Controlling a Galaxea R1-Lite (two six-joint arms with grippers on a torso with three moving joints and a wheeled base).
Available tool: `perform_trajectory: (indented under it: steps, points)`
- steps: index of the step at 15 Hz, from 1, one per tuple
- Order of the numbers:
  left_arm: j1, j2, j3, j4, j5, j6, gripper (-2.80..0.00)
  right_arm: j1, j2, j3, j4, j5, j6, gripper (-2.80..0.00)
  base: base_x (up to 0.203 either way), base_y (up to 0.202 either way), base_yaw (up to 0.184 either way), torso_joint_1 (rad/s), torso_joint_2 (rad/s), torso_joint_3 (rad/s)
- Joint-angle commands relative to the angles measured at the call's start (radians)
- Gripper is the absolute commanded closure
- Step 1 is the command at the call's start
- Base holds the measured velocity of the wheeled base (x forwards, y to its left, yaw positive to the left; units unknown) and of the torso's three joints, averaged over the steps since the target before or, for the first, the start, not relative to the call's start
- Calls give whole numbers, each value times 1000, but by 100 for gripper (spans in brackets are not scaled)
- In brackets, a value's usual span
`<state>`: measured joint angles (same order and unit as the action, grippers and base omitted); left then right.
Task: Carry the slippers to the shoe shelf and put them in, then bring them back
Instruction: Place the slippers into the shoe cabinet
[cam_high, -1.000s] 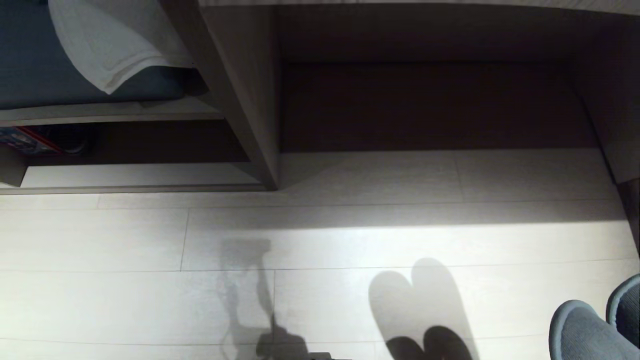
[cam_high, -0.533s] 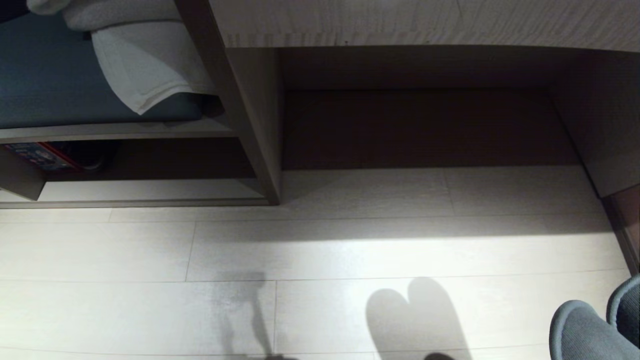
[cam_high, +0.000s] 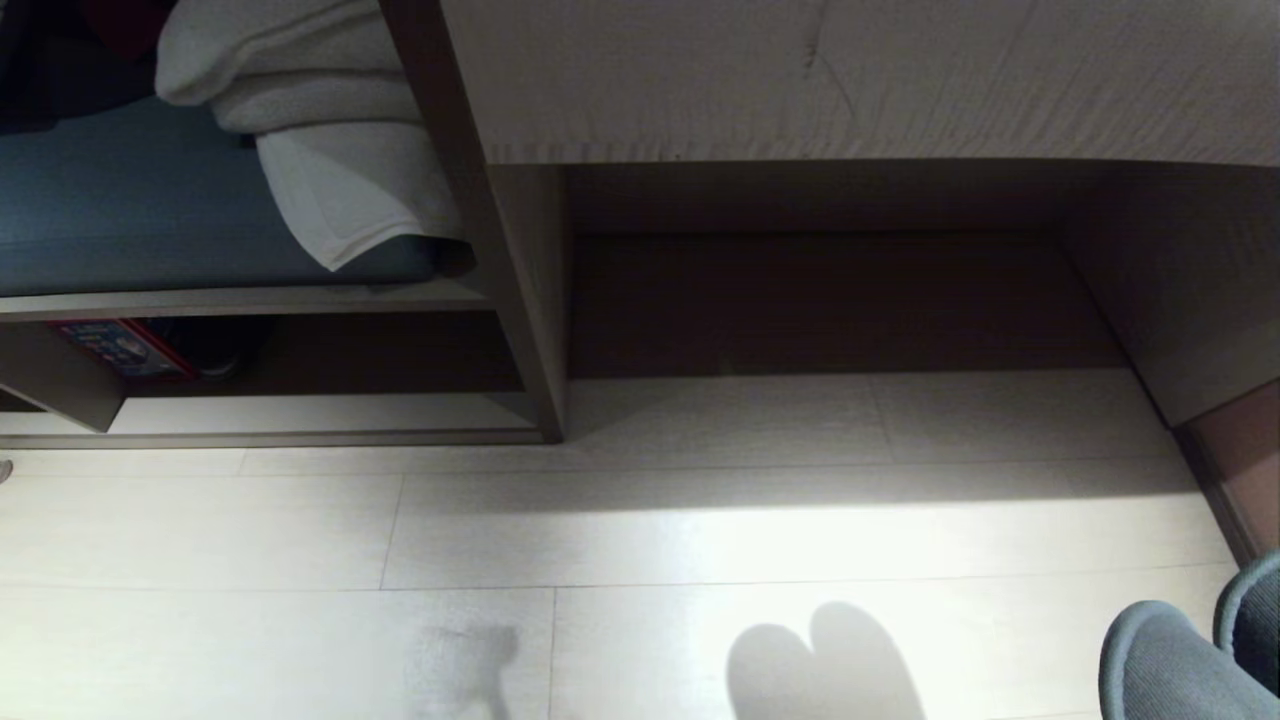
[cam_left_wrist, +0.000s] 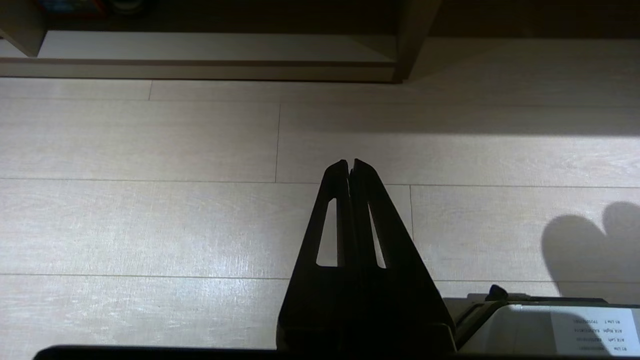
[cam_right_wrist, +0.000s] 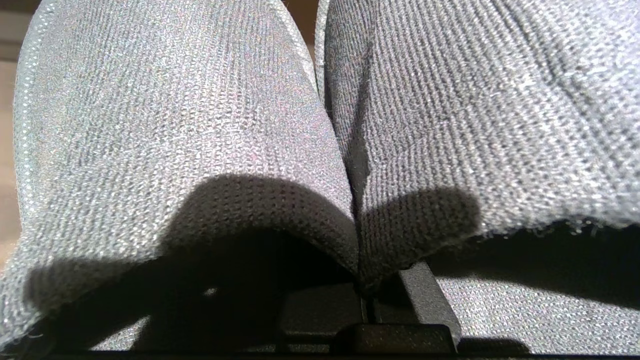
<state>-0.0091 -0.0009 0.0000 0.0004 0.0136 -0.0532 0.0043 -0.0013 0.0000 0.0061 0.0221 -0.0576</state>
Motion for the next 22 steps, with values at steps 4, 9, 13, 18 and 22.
perform_trajectory:
  steps: [4, 9, 13, 18, 22]
  points:
    - [0, 1, 0, 0, 0, 0, 0, 0, -2, 2, 0, 1, -1, 0, 0, 0, 0, 5, 1, 203]
    - [0, 1, 0, 0, 0, 0, 0, 0, -2, 2, 0, -1, -1, 0, 0, 0, 0, -1, -1, 198]
    - [0, 1, 0, 0, 0, 0, 0, 0, -2, 2, 0, -1, -1, 0, 0, 0, 0, 2, 3, 206]
    - [0, 1, 0, 0, 0, 0, 0, 0, -2, 2, 0, 0, -1, 0, 0, 0, 0, 2, 5, 199]
    - [0, 1, 0, 0, 0, 0, 0, 0, -2, 2, 0, 1, -1, 0, 0, 0, 0, 2, 3, 202]
